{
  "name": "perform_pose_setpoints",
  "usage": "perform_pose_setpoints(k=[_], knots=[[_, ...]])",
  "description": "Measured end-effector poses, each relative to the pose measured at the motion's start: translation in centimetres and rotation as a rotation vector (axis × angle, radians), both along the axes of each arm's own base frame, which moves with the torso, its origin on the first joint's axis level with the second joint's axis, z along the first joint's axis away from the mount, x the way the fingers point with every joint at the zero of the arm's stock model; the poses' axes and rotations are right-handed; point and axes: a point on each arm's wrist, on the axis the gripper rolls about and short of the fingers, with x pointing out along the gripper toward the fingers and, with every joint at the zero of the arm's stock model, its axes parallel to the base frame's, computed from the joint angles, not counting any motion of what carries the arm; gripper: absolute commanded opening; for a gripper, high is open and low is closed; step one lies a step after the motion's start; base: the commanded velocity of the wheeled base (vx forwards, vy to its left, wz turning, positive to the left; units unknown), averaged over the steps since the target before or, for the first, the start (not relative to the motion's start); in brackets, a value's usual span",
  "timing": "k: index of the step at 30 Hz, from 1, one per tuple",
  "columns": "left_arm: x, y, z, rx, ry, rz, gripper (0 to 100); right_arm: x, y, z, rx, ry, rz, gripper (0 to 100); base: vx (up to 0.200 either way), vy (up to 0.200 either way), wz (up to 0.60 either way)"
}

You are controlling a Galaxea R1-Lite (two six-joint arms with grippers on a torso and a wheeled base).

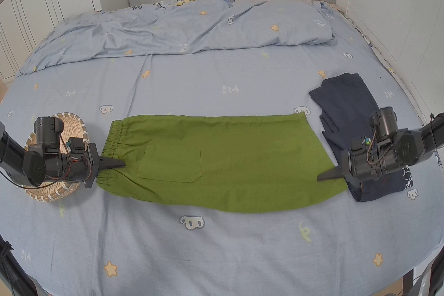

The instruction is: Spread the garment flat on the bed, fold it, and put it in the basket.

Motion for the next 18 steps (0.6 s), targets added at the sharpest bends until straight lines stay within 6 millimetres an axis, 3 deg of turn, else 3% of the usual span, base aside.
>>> perform_pose_setpoints(k=[8,18], knots=[[-5.0,-0.5,-1.0,0.051,0.046,-0.041,0,-5.8,-0.9,-2.3,-0.035,0.093,0.028,0,0.0,0.0,0.0],[-12.2,-1.1,-4.2,0.148,0.106,-0.129,0,-12.7,-1.5,-4.8,-0.041,0.076,0.04,0,0.0,0.0,0.0]])
